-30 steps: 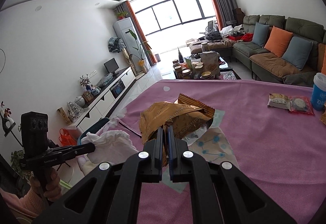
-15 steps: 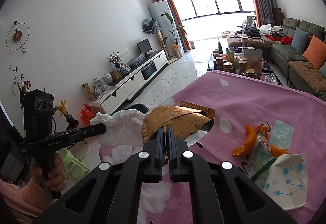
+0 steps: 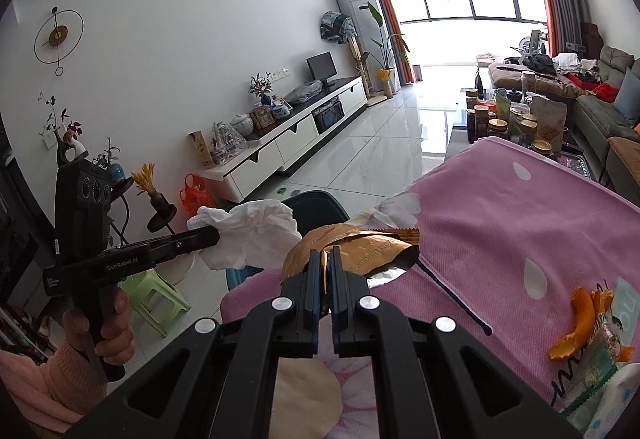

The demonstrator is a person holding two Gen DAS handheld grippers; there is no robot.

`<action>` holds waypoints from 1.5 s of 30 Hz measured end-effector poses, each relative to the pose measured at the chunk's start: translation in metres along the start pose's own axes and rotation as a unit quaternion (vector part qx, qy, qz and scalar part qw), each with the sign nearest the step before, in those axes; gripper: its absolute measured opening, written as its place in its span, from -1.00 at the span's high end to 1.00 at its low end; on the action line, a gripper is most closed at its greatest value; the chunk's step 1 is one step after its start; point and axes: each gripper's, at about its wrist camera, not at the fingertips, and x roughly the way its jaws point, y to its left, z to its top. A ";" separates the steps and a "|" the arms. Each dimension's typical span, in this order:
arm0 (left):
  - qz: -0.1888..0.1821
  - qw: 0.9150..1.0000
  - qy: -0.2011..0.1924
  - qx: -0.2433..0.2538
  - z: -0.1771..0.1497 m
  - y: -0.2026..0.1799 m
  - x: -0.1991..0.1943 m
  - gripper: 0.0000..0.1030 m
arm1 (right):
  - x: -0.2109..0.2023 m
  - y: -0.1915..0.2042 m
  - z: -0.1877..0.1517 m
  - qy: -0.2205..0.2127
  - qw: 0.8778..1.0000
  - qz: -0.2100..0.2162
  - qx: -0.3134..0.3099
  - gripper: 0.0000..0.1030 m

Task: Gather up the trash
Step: 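Carry the tissue and gold wrapper over the teal bin and open both grippers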

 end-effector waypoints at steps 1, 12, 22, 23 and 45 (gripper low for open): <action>0.004 1.000 -0.002 -0.004 0.001 0.005 0.000 0.93 | 0.003 0.002 0.001 0.002 1.000 0.001 -0.003 0.93; 0.045 0.998 -0.006 -0.036 0.009 0.044 0.007 0.93 | 0.041 0.028 0.020 0.021 0.999 0.024 -0.037 0.93; 0.065 0.997 0.001 -0.040 0.007 0.052 0.018 0.93 | 0.078 0.049 0.029 0.045 0.997 0.042 -0.054 0.93; 0.067 0.997 0.001 -0.040 0.007 0.053 0.018 0.93 | 0.082 0.051 0.029 0.048 0.996 0.043 -0.056 0.93; 0.095 0.994 0.014 -0.057 0.009 0.068 0.032 0.93 | 0.146 0.068 0.031 0.102 0.991 0.028 -0.080 0.93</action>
